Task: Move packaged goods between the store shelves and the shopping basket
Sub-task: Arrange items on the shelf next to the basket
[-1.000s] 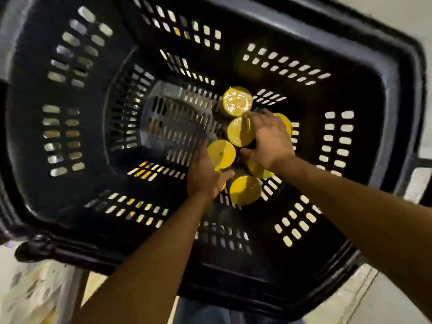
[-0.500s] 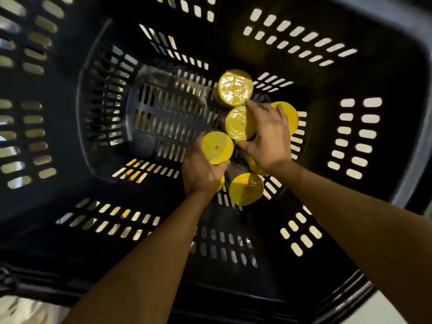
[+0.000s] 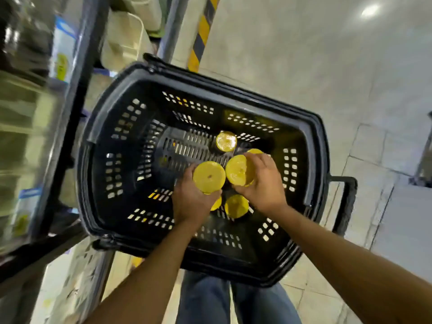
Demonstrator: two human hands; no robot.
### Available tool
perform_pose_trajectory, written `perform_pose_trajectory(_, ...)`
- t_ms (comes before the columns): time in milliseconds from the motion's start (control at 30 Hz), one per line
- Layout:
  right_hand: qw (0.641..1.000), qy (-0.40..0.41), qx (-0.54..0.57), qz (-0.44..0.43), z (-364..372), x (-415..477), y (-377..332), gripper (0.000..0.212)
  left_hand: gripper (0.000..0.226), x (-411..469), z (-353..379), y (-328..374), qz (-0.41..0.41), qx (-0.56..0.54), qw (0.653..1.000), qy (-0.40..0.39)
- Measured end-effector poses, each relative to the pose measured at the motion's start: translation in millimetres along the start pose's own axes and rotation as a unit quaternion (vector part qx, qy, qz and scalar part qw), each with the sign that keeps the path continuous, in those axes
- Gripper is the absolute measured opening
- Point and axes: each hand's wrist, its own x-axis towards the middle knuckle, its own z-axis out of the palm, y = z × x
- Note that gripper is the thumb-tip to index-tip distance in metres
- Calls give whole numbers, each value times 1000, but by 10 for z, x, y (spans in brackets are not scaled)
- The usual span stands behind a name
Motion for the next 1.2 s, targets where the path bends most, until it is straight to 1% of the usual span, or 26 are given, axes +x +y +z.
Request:
perform_pose_trajectory(100,999,-3,29,-17,-393,-201,-275,76,79,-294,-440,273,12,8,1000,-5)
perform_pose_trajectory(233,995,-9,72,-63,-979,-485,-684,70,83,-779,-1002,564,33,32,999,2)
perform_pose_trajectory(300,992,-12,81,-100,-1286,-672,-921,68,83,-1100,-1262,676,50,48,997,30)
perform_pose_trajectory(400,982,-15,102,-157,-1709,-1024,-1288,82,79,-1652,-1650,832,71,84,991,70)
perform_pose_trajectory(467,977,-15,107,-186,-1950,-1312,-1522,90,76,-2050,-1879,890,82,74,989,95)
perform_pose_trajectory(600,958,-20,100,-268,-2295,-1836,-1939,78,74,-2813,-2316,879,66,56,982,167)
perform_pose_trajectory(700,937,-51,66,-338,-2462,-2164,-2265,77,74,-3360,-2612,800,51,51,977,200)
perform_pose_trajectory(767,922,-69,50,-379,-2526,-2395,-2515,78,75,-3742,-2780,700,45,38,970,234)
perform_pose_trajectory(800,915,-84,44,-392,-2544,-2525,-2641,75,74,-3927,-2844,624,35,25,967,251)
perform_pose_trajectory(867,898,-112,30,-424,-2521,-2780,-2867,72,79,-4279,-2954,454,-1,15,959,285)
perform_pose_trajectory(933,882,-125,20,-454,-2441,-3037,-3091,77,84,-4615,-3064,261,-34,12,948,315)
perform_pose_trajectory(1067,841,-158,24,-517,-2174,-3605,-3512,71,76,-5253,-3220,-160,-70,2,923,379)
perform_pose_trajectory(1133,820,-179,20,-543,-1988,-3911,-3694,75,77,-5548,-3267,-439,-85,-15,910,404)
perform_pose_trajectory(1200,801,-193,16,-566,-1758,-4218,-3854,67,81,-5850,-3325,-746,-101,-24,900,424)
